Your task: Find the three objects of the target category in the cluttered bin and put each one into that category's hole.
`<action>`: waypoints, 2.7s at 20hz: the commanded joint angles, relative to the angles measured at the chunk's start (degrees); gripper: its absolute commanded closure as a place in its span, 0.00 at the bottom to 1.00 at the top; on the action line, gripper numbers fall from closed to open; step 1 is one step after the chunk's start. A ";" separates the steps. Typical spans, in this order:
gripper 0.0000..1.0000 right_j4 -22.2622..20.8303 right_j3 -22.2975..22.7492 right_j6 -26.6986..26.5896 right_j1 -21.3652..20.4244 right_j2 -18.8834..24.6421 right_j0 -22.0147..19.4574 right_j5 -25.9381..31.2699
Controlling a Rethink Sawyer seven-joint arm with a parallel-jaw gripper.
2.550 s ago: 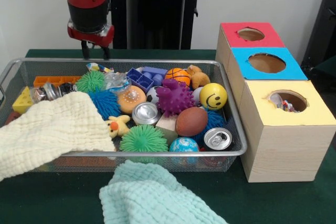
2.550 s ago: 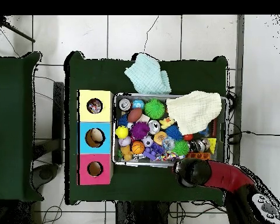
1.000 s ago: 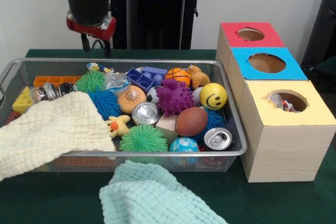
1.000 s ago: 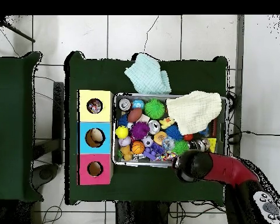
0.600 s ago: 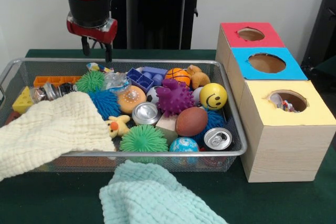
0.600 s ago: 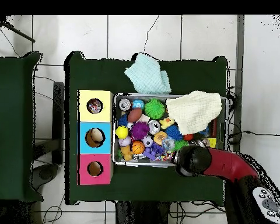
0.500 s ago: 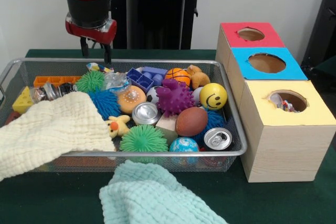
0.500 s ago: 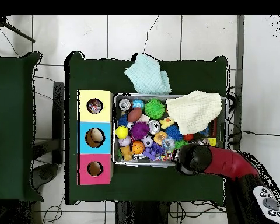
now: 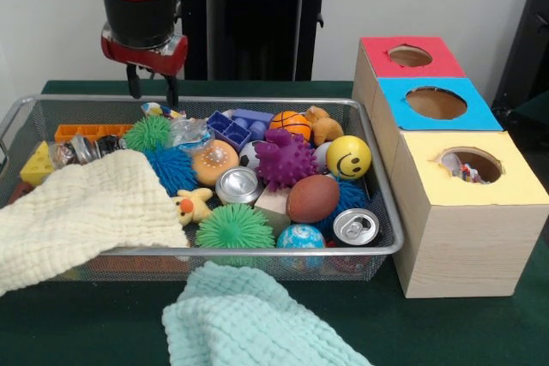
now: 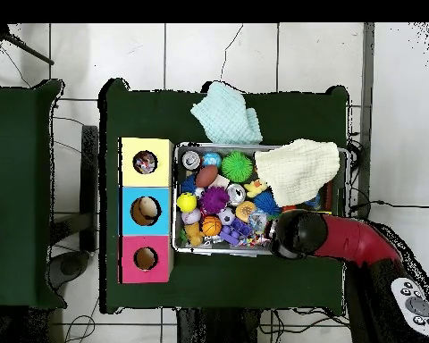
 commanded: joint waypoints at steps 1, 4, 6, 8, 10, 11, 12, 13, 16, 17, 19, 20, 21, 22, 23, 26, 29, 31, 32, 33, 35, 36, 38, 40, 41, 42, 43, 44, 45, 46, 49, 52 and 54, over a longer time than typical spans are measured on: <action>0.00 0.97 -3.87 -4.72 2.98 5.17 -0.47 5.56; 0.00 0.20 -3.28 -4.68 4.37 5.05 -0.80 3.68; 0.00 -0.63 -3.22 -4.45 5.70 4.85 -0.93 1.73; 0.00 -1.43 -2.97 -4.05 7.23 4.63 -1.30 -0.66; 0.00 -2.20 -2.71 -3.49 8.59 4.30 -1.58 -2.99; 0.00 -2.59 -2.59 -3.20 9.27 4.13 -1.73 -4.15; 0.00 -3.11 -2.11 -2.70 9.81 3.77 -1.80 -5.53; 0.00 -3.64 -1.64 -2.20 10.35 3.42 -1.88 -6.91; 0.00 -4.58 -0.43 -1.04 11.77 2.46 -2.00 -9.71; 0.00 -4.81 -0.04 -0.63 12.09 2.12 -1.93 -10.40; 0.00 -5.33 0.80 0.14 12.65 1.50 -1.93 -12.06; 0.00 -5.47 1.13 0.23 13.10 1.39 -2.18 -12.63; 0.00 -5.52 1.19 0.23 13.53 1.19 -2.33 -12.68; 0.00 -5.80 1.33 0.10 13.88 1.01 -2.51 -13.01; 0.00 -5.98 1.53 -0.03 14.19 0.79 -2.68 -13.20; 0.00 -6.60 1.98 -0.80 14.95 0.30 -3.32 -13.57; 0.00 -7.35 2.58 -1.69 15.38 0.14 -4.20 -13.87; 0.00 -7.71 3.05 -2.23 15.35 0.16 -4.73 -13.72; 0.00 -7.66 3.35 -2.75 15.09 0.38 -4.99 -13.00; 0.00 -7.61 3.64 -3.26 14.82 0.59 -5.25 -12.27; 0.00 -7.39 4.94 -4.07 14.18 1.12 -5.94 -11.21; 0.00 -7.26 5.66 -4.45 13.88 1.41 -6.36 -10.70; 0.00 -6.93 7.46 -4.86 13.13 1.94 -7.03 -9.81; 0.00 -7.23 9.11 -5.15 12.53 2.29 -7.47 -9.76; 0.00 -7.69 9.28 -5.23 12.99 2.46 -7.79 -10.45; 0.00 -8.15 9.44 -5.32 13.44 2.63 -8.10 -11.15; 0.00 -8.62 9.61 -5.40 13.89 2.80 -8.42 -11.85; 0.00 -9.22 9.58 -4.81 13.96 2.52 -8.20 -13.20; 0.00 -9.83 9.55 -4.22 14.02 2.23 -7.98 -14.56; 0.00 -10.43 9.52 -3.63 14.08 1.95 -7.76 -15.91; 1.00 -10.99 9.68 -0.95 13.89 0.79 -6.49 -18.67; 1.00 -10.42 10.12 0.36 13.64 0.66 -5.92 -19.45; 1.00 -9.99 10.16 0.78 13.47 0.68 -5.51 -19.52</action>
